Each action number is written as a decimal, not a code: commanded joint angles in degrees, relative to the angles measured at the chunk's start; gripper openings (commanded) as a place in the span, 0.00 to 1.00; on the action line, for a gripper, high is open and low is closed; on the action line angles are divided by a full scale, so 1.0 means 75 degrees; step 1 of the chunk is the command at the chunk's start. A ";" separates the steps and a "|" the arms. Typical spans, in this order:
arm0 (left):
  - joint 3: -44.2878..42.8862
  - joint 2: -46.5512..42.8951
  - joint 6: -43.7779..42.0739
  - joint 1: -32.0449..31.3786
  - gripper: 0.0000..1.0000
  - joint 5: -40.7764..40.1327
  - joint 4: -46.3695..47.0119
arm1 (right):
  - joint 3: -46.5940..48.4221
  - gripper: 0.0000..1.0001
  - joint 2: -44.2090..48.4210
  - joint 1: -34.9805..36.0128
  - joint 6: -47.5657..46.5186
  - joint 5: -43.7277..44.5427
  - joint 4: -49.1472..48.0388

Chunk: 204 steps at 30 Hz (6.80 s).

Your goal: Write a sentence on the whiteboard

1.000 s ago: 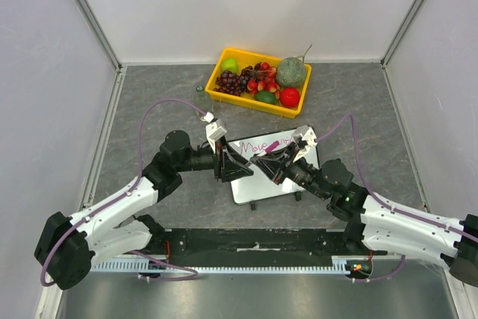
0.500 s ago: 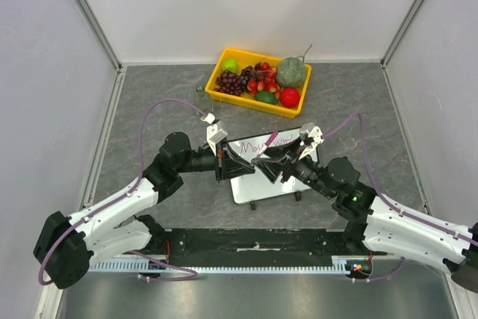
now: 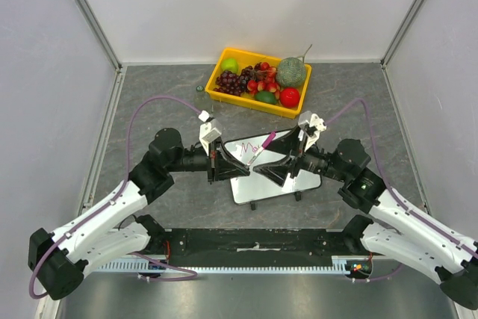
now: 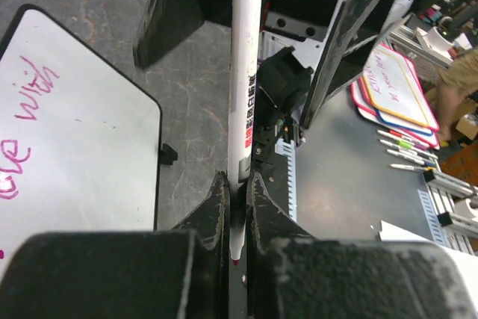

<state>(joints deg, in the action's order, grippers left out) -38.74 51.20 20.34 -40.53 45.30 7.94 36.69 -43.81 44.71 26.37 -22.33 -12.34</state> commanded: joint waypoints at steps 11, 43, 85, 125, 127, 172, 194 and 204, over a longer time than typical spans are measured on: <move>-0.0635 -0.0065 -0.0438 0.0002 0.02 0.1237 -0.0637 | 0.0007 0.59 -0.1013 -0.0090 0.1663 -0.2918 -0.2397; 0.0313 -0.0323 0.0334 0.0107 0.73 -0.2439 -0.1340 | -0.0297 0.00 -0.0616 -0.0102 0.0106 -0.0109 -0.0079; 0.2154 0.5196 0.2644 0.2768 0.18 0.1859 0.6745 | -0.1399 0.00 -0.0885 0.1232 -0.0539 0.4052 -0.1448; 0.2142 0.5244 0.2093 0.2779 0.02 0.1812 0.5843 | -0.1985 0.00 -0.2221 0.1644 -0.0563 0.5719 -0.2773; 0.2142 0.5244 0.2070 0.2791 0.02 0.1800 0.5796 | -0.2044 0.00 -0.2198 0.1644 -0.0516 0.5731 -0.2726; 0.2072 0.5302 0.1870 0.2791 0.02 0.1753 0.5562 | -0.1294 0.00 -0.1786 0.1492 -0.0083 0.5567 -0.1917; 0.2095 0.5326 0.1870 0.2791 0.02 0.1753 0.5562 | -0.1622 0.00 -0.2209 0.1129 0.0246 0.5063 -0.2246; 0.2095 0.5361 0.1882 0.2780 0.02 0.1765 0.5562 | -0.1763 0.00 -0.2080 0.1129 0.0316 0.5449 -0.1965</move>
<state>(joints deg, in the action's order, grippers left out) -22.83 90.28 38.44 -19.46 58.87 52.21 24.10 -60.16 53.39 28.14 15.94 -27.09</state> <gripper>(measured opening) 0.074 0.070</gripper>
